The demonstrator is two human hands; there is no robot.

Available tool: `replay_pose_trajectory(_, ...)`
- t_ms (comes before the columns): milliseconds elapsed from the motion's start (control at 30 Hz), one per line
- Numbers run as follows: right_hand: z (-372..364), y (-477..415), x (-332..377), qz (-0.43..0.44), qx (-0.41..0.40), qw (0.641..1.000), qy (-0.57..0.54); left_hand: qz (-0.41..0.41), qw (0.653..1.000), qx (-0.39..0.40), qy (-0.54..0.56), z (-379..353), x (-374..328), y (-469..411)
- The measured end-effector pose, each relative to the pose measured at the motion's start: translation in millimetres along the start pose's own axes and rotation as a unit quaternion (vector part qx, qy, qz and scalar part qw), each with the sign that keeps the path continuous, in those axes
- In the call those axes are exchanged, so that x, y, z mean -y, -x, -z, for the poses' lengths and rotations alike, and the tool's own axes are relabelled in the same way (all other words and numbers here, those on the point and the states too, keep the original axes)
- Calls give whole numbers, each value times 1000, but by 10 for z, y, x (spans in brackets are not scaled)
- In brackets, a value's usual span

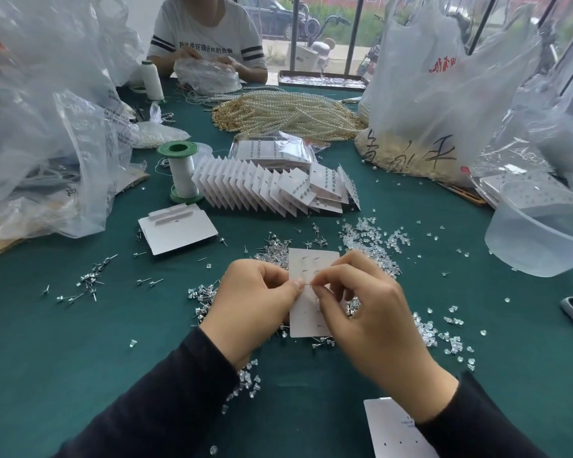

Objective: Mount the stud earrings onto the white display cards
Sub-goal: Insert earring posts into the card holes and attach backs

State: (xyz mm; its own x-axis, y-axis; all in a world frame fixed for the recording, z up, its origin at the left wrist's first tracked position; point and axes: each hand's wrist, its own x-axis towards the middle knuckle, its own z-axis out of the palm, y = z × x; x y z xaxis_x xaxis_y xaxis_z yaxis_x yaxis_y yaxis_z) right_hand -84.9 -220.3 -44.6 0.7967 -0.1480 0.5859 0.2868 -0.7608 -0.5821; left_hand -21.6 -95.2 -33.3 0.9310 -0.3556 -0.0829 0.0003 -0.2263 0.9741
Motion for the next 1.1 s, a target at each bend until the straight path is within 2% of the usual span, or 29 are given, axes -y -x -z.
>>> replay_pose_trajectory(400,-34,14,28,-28,-22,999,-14,-23,998,-24,-47,-7,51,-25)
replay_pose_trajectory(633,-103,38,61,-42,-36,998,33,-38,996,-40,-73,-43,84,-36)
replay_pose_trajectory(1100,-194,91,79,-16,-88,995,43,-39,999,-24,-30,-61,55,1)
